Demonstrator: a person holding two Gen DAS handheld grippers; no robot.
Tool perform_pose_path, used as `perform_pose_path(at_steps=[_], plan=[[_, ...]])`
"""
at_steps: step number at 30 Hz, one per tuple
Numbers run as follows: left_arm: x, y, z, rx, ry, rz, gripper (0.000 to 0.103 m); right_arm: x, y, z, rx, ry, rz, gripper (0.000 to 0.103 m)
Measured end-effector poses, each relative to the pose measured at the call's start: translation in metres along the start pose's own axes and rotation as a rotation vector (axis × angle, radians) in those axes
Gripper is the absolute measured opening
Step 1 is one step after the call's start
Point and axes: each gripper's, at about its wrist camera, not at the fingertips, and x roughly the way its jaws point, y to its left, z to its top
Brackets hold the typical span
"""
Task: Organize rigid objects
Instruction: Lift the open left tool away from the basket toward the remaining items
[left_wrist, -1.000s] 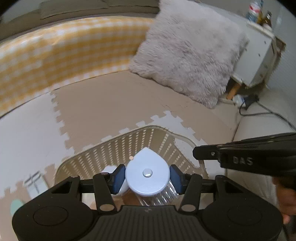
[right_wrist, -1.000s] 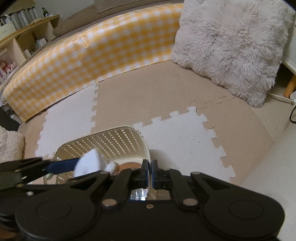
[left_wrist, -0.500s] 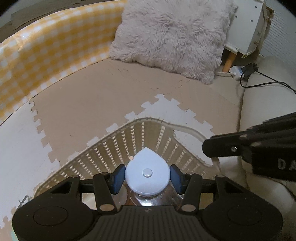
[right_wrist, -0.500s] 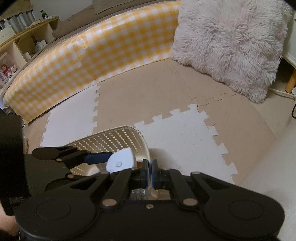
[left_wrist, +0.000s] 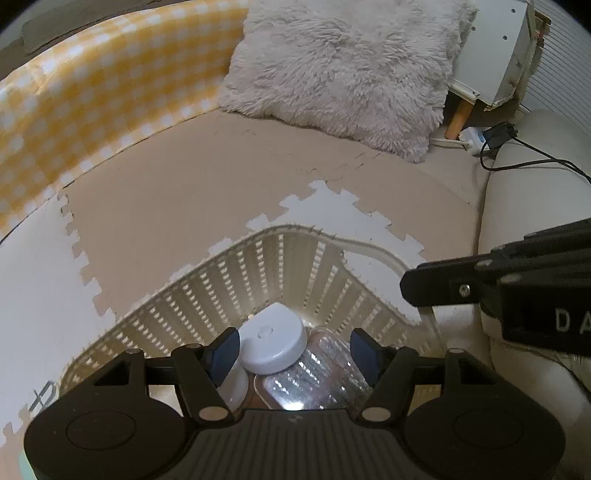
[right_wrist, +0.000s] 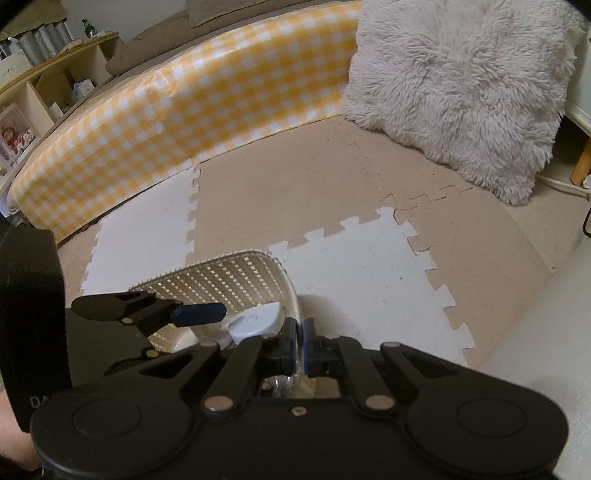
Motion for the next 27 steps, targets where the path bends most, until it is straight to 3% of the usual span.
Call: perform_pose_path(at_steps=[16, 27], plan=[[-0.06, 0.004, -0.012, -0.016, -0.078, 0.002, 0.088, 0.0, 0.002, 0.0, 0.001, -0.003, -0.005, 0.004], [-0.121, 0.013, -0.029, -0.075, -0.179, 0.087, 0.101, 0.0, 0.004, -0.002, -0.006, -0.002, -0.016, 0.004]])
